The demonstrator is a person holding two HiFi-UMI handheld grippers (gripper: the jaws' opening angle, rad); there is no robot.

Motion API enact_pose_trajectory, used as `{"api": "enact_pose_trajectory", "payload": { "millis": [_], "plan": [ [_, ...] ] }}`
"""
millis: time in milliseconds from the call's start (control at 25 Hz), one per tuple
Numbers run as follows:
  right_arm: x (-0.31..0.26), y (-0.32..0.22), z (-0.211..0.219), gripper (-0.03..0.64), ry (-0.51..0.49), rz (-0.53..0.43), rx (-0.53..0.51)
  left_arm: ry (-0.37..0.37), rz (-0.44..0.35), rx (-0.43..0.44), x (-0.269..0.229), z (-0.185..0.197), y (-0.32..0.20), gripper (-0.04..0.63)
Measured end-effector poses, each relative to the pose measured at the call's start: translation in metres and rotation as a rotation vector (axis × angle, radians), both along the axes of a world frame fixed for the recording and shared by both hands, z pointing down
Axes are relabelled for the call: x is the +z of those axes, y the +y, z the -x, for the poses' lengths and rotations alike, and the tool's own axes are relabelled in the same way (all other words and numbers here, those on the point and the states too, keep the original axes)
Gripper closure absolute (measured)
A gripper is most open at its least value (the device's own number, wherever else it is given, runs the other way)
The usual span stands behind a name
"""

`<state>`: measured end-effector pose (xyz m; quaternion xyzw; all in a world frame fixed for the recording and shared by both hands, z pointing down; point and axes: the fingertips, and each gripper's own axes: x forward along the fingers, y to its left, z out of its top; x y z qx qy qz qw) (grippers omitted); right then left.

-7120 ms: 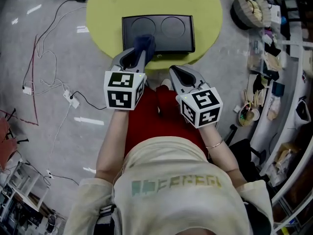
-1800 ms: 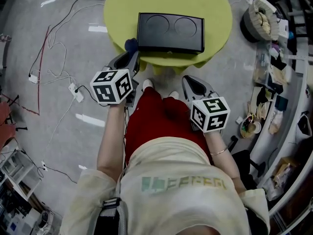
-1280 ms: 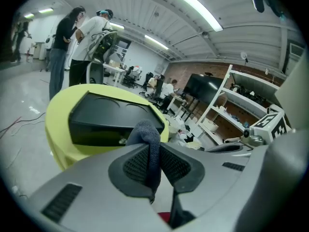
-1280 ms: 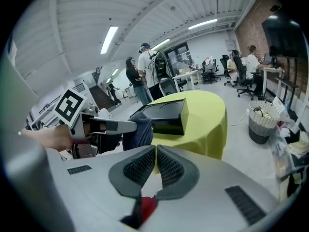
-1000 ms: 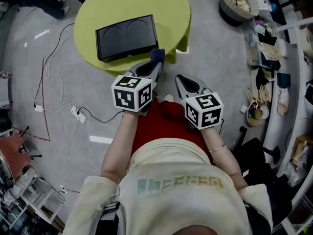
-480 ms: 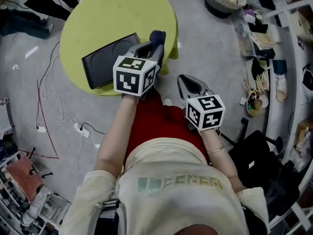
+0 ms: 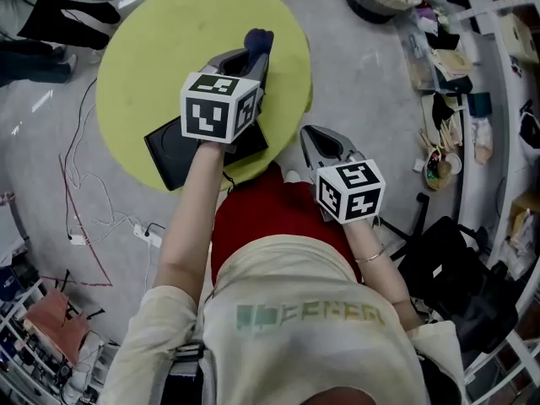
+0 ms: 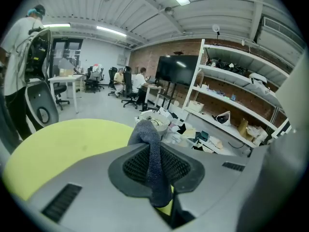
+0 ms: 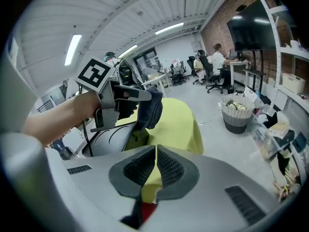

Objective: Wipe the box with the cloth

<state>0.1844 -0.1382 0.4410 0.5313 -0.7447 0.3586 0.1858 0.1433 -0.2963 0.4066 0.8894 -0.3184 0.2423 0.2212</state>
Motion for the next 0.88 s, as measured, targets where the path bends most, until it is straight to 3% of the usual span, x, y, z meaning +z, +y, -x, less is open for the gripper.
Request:
{"api": "enact_pose_trajectory", "payload": {
  "millis": [280,560,880],
  "plan": [
    [0.010,-0.012,-0.001,0.578,0.004,0.030,0.024,-0.069,0.008,0.015,0.024,0.008,-0.022,0.532],
    [0.015,0.001,-0.001,0.578,-0.004,0.029,0.022,-0.107,0.027,0.092,0.035,0.000,0.013,0.532],
    [0.015,0.030,-0.001,0.578,-0.015,0.018,0.005,-0.149,0.043,0.099,0.043,0.002,0.055,0.532]
  ]
}}
